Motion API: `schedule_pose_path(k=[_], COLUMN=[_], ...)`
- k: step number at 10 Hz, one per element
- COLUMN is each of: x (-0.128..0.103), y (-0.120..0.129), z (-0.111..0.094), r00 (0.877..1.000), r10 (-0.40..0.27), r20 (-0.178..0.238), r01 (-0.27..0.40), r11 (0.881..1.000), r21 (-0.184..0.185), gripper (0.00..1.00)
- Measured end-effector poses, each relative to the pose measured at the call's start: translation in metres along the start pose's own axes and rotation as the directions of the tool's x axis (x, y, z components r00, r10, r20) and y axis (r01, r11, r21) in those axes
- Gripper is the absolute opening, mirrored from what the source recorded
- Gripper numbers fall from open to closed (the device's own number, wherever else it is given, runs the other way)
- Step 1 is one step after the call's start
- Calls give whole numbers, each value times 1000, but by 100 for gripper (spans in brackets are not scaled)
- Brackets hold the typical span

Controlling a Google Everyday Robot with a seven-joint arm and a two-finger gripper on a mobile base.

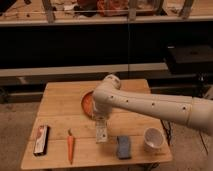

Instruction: Place the bottle in the ceramic bowl

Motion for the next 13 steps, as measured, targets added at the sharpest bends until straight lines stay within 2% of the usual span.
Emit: schedule_pose_path(k=[2, 5, 13], x=[11, 31, 55], y=[1, 5, 3], z=[0, -13, -15], r00=[1000, 1000, 1000], r10=[-3, -13, -6], r20=[-4, -18, -25], r01=[3, 13, 6], r11=[1000, 1000, 1000], r21=[1, -1, 6], gripper=[1, 1, 1])
